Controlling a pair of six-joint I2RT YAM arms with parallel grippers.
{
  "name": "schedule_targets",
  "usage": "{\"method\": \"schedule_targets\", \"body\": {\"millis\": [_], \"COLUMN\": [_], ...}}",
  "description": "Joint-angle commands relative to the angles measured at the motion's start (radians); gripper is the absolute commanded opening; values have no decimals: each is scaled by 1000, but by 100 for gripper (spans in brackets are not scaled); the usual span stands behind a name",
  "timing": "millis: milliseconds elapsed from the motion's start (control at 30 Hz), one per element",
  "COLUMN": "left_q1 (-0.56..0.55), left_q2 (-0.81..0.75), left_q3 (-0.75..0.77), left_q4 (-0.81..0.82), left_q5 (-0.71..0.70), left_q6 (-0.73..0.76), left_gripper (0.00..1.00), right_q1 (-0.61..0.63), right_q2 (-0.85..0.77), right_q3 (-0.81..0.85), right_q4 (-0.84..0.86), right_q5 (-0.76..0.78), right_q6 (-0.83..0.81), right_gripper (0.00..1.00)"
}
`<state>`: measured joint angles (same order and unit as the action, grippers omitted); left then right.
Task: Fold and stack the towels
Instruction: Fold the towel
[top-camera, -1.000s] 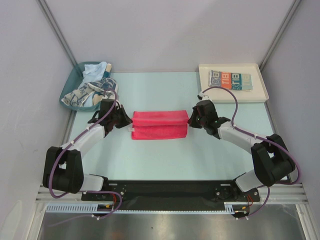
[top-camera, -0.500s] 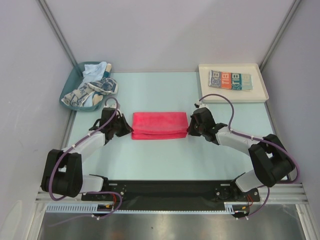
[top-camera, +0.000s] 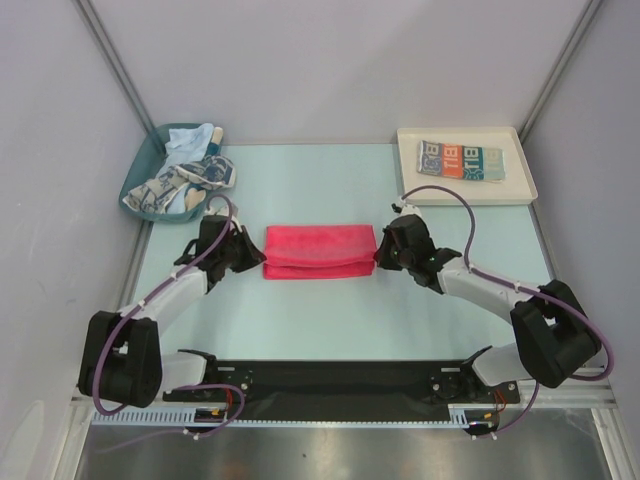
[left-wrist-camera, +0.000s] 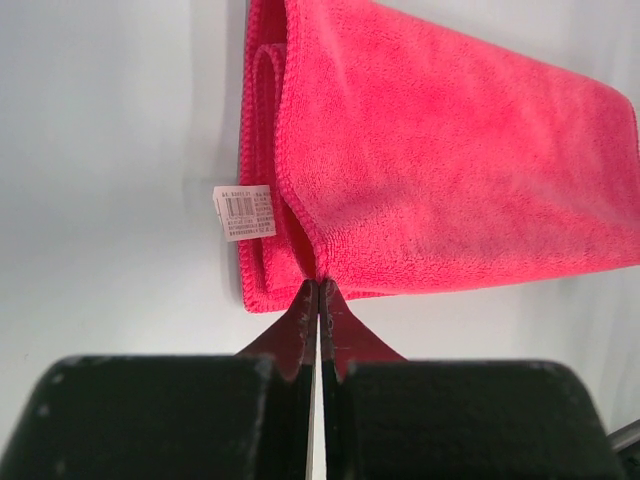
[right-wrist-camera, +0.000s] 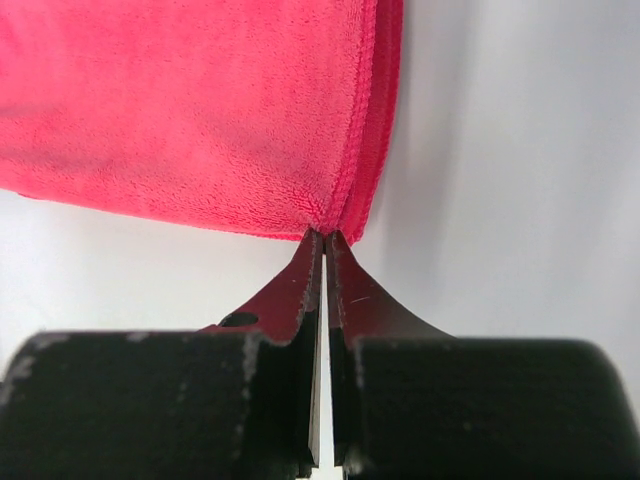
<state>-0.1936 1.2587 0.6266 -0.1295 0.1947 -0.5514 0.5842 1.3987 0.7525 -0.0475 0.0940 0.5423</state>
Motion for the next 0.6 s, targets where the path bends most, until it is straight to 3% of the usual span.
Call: {"method": "schedule_targets", "body": {"millis": [0, 167, 267, 300, 333, 400, 567], "left_q1": [-7, -7, -7, -7, -7, -7, -7], "left_q2": [-42, -28, -30, -33, -41, -50, -103], "left_q3": [9, -47, -79, -83, -90, -90, -54], "left_q4": [2, 37, 54, 57, 56, 48, -8], "left_q5": [6, 17, 20, 22, 20, 23, 26], "left_q6": [-15, -19, -22, -22, -24, -25, -22], "left_gripper": [0, 1, 13, 24, 29, 32, 35], "right_q1": [20, 37, 40, 40, 40, 37, 8], "right_q2": [-20, 19, 25, 19, 13, -12, -44], "right_q3": [-22, -50, -64, -65, -71, -71, -56], "right_q4": [15, 37, 37, 37, 37, 37, 24], "right_q5": [26, 18, 15, 16, 18, 24, 27], "right_q6": [7, 21, 27, 25, 27, 22, 24], "right_gripper": [0, 1, 19, 29, 32, 45, 55]}}
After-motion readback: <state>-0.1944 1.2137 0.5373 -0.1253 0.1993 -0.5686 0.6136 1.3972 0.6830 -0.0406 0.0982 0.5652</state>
